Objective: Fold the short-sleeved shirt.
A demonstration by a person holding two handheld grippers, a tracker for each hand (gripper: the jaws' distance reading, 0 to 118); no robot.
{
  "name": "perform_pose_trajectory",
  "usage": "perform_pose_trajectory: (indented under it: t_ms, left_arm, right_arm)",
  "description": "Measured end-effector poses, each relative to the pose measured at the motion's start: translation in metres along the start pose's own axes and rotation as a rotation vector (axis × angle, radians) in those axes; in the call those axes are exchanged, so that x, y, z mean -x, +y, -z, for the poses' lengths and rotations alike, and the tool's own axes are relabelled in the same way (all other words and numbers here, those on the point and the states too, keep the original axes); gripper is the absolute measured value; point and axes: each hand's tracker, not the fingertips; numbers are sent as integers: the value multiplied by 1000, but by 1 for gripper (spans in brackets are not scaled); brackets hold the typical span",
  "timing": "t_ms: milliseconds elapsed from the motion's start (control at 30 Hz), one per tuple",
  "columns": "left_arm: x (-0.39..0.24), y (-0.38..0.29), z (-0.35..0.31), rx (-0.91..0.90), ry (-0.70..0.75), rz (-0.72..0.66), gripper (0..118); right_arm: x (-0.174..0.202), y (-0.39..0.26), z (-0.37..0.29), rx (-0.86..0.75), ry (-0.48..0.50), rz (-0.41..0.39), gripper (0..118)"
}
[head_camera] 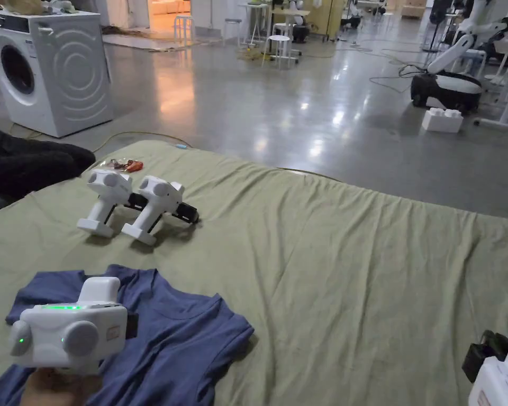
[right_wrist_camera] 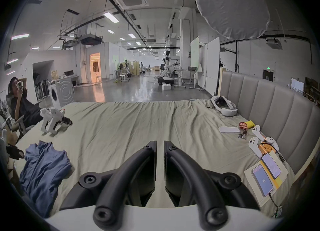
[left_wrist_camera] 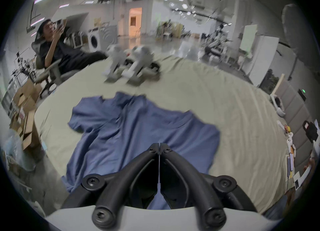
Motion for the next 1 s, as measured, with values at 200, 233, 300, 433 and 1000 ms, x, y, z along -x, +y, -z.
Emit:
perform_pose_trajectory:
  t_ms: [200,233,300,433,1000]
  left_arm:
    - [25,9,22,127,-65,31,5]
    - [23,10,26,139,-83,38,11]
    - [19,14,37,180,-107,57,61]
    - [3,15,62,239,-113,105,81]
    - [-28,-24,98,402,-35,157,81]
  right_arm:
    - [20,-7,13,32,37,-36,11]
    - [23,-8,15,36,42,-43,11]
    - [28,-8,12,42,48,-56,11]
    - [29,-11,19,50,59,-76,11]
    - [26,-24,18,123,51,-119,11]
